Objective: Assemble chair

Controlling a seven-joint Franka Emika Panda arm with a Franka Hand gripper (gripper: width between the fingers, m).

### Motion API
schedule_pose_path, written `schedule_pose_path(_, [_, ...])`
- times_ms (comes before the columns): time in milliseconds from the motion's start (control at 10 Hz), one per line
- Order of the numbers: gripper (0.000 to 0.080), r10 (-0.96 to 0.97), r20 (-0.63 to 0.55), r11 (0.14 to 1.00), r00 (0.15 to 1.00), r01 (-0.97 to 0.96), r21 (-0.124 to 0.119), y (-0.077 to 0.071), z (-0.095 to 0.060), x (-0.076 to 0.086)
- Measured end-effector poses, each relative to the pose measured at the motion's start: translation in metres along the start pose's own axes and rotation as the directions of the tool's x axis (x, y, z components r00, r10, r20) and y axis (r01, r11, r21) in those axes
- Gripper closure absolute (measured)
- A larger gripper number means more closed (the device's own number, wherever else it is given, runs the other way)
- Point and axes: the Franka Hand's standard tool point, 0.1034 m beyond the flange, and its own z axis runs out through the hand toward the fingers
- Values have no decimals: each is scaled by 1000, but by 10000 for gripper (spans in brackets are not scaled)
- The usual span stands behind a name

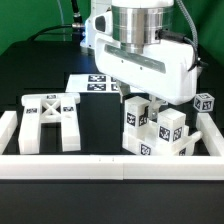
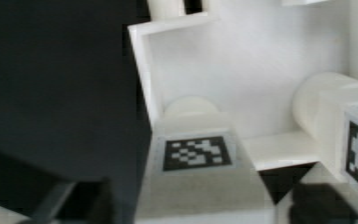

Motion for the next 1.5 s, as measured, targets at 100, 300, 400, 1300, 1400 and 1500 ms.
schedule_pose_path(100, [175,0,1,1000,1000,0,1,-1,-1,-1])
schedule_pose_path(300, [157,8,1,1000,1000,-8,10,-5,-8,-10])
schedule_pose_path(400, [151,18,1,1000,1000,-18,14,-6,-11,-19])
schedule_pose_path(1300, [150,-5,-31,1000,1000,6,12,11,15,-45])
schedule_pose_path(1400, [150,-13,-29,1000,999,13,0,13,21,-49])
schedule_pose_path(1500, [150,-24,-27,1000,999,23,-13,14,29,-52])
